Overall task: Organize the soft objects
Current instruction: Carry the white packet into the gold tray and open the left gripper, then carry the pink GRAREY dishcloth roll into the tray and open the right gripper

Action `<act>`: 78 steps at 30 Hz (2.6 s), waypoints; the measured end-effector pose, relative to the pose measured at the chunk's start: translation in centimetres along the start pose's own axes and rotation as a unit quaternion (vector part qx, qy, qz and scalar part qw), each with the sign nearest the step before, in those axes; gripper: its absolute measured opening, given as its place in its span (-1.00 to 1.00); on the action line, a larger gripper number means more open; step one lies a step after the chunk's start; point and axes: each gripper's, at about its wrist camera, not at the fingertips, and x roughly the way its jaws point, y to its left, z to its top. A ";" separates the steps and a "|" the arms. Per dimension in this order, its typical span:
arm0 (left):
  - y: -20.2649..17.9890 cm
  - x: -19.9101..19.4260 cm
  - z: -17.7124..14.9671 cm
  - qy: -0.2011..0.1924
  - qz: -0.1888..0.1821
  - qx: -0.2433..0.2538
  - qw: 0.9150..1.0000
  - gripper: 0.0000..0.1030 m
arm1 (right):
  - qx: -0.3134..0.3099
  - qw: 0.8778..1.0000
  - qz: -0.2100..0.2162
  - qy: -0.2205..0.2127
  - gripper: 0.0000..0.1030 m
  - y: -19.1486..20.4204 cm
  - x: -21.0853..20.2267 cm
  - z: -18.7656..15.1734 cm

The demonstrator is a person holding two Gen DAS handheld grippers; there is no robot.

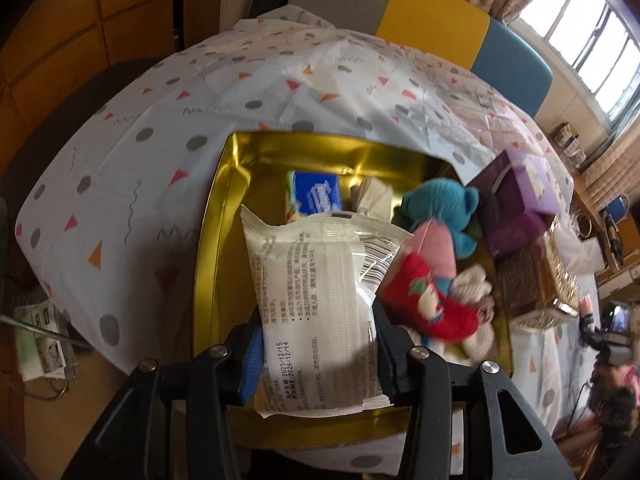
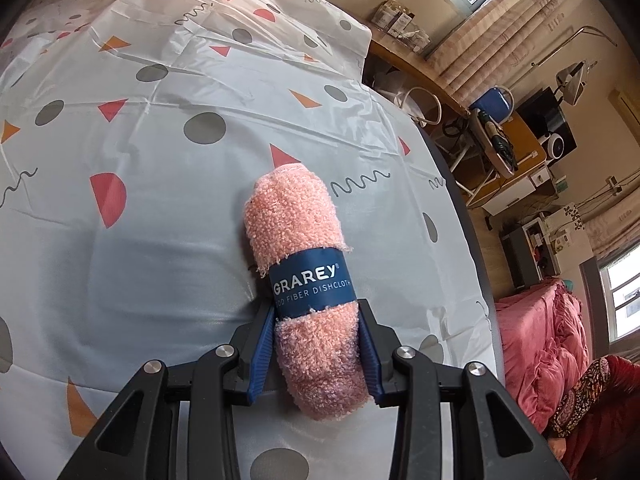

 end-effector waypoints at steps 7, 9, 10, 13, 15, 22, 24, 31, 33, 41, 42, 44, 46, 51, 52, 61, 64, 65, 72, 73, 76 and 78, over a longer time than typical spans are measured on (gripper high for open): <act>0.4 2.4 -1.9 0.009 0.034 0.013 0.999 -0.08 | -0.011 1.000 -0.013 -0.004 -0.27 0.4 0.0 -0.1; 0.5 2.9 -2.0 0.002 0.052 0.016 0.999 -0.07 | -0.011 1.000 -0.013 -0.005 -0.27 0.4 0.1 0.0; 0.5 3.2 -2.1 -0.002 0.060 0.021 0.998 -0.07 | -0.011 1.000 -0.014 -0.004 -0.27 0.4 0.1 0.0; 0.7 4.2 -2.2 -0.004 0.064 0.020 0.998 -0.05 | -0.015 1.000 -0.018 -0.005 -0.27 0.5 0.1 -0.1; 0.9 4.6 -2.3 -0.006 0.067 0.020 0.998 -0.04 | -0.017 1.000 -0.021 -0.005 -0.28 0.7 0.2 0.0; 0.8 3.5 -2.9 -0.040 0.099 0.031 0.994 0.26 | -0.020 0.999 -0.031 -0.003 -0.28 1.2 0.1 -0.1; 0.5 2.6 -3.2 -0.062 0.112 0.036 0.991 0.30 | -0.021 0.999 -0.036 -0.001 -0.28 1.4 0.1 0.0; -0.3 -0.6 -3.3 -0.122 0.113 0.038 0.985 0.33 | -0.020 0.998 -0.061 0.016 -0.29 2.0 0.1 0.4; -0.6 -1.3 -3.4 -0.135 0.110 0.042 0.984 0.35 | -0.019 0.997 -0.067 0.021 -0.30 2.2 0.0 0.5; -1.7 -2.7 -3.8 -0.155 0.097 0.055 0.982 0.37 | 0.038 0.998 -0.034 0.044 -0.33 0.9 -0.2 1.1; -1.8 -2.6 -3.9 -0.154 0.095 0.055 0.982 0.37 | 0.044 0.998 -0.025 0.044 -0.33 1.0 -0.4 1.1; -2.0 -2.5 -4.0 -0.152 0.090 0.056 0.983 0.37 | 0.052 0.998 -0.006 0.046 -0.33 1.0 -0.8 1.2; -2.2 -2.5 -4.2 -0.151 0.085 0.055 0.983 0.37 | 0.056 0.997 0.012 0.047 -0.33 1.3 -1.2 1.4; -2.7 -2.4 -4.6 -0.153 0.077 0.060 0.983 0.37 | 0.059 0.996 0.053 0.049 -0.33 2.7 -2.2 1.8; -2.8 -2.4 -4.6 -0.153 0.075 0.061 0.984 0.37 | 0.061 0.995 0.060 0.049 -0.33 3.0 -2.4 1.8; -3.8 -2.0 -4.9 -0.146 0.058 0.074 0.985 0.37 | 0.056 0.992 0.101 0.054 -0.33 5.3 -3.5 2.6; -4.1 -1.9 -5.2 -0.145 0.050 0.080 0.985 0.37 | 0.055 0.993 0.093 0.055 -0.33 5.8 -3.5 2.8; -4.2 -1.9 -5.3 -0.145 0.048 0.081 0.985 0.37 | 0.054 0.993 0.094 0.055 -0.33 5.9 -3.5 2.8; -4.2 -1.5 -5.6 -0.137 0.036 0.079 0.987 0.37 | 0.098 0.984 0.140 0.052 -0.36 5.3 -4.8 4.8; -4.1 -1.5 -5.7 -0.136 0.035 0.079 0.987 0.37 | 0.096 0.984 0.141 0.048 -0.36 5.4 -5.1 5.3; -4.1 -1.4 -5.7 -0.134 0.034 0.078 0.987 0.37 | 0.091 0.983 0.152 0.042 -0.36 5.9 -6.2 6.6; -4.1 -1.4 -5.6 -0.133 0.033 0.081 0.987 0.37 | 0.085 0.983 0.157 0.034 -0.36 6.4 -7.1 7.8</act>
